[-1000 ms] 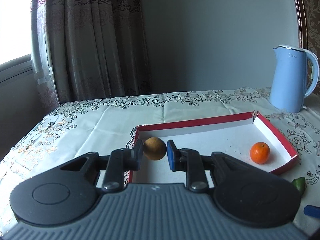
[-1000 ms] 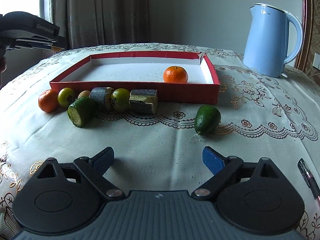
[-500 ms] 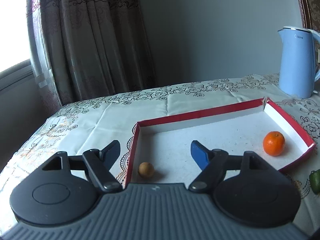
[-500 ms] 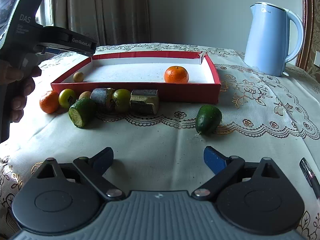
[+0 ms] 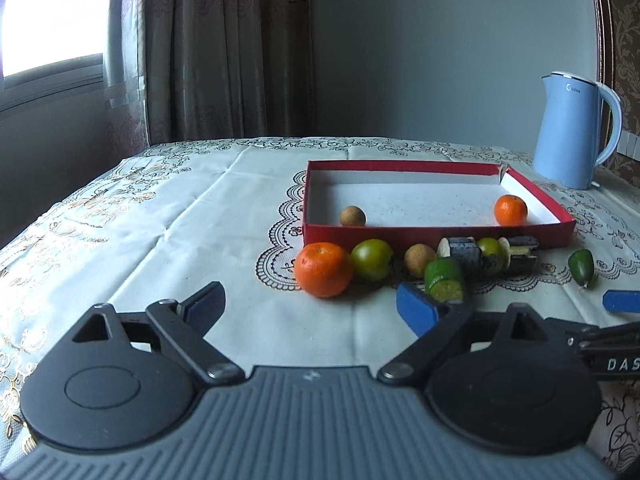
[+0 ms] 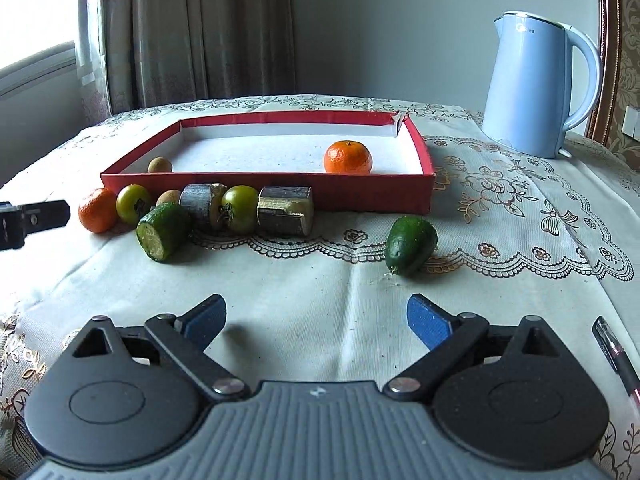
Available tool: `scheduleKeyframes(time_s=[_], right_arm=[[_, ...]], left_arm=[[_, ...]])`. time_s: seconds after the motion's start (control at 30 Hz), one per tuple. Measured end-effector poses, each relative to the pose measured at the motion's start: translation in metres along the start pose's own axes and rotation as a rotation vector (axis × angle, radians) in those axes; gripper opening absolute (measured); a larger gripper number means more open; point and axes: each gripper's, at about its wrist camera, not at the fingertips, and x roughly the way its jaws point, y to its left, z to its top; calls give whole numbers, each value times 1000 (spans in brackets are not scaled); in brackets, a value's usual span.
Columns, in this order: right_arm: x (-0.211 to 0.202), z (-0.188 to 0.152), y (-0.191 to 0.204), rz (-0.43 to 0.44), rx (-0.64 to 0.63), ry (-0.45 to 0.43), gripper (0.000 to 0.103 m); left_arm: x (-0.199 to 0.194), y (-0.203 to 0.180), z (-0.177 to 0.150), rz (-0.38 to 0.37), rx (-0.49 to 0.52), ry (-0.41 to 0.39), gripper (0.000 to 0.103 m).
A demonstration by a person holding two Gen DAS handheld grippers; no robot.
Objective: Organize fruits
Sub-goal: 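Move the right gripper toward the green lime on the lace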
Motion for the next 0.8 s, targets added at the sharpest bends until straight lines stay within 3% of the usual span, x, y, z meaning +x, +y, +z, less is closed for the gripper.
scheduleKeyframes(time_s=[0.37,0.8], right_arm=[[-23,-2,2,0,-14,-142,98],[-34,5,5,-52,-13,-217,98]], left_arm=[[14,9,-8,-44,-51,62,98],[16,13,-7,-52,-82,68,99]])
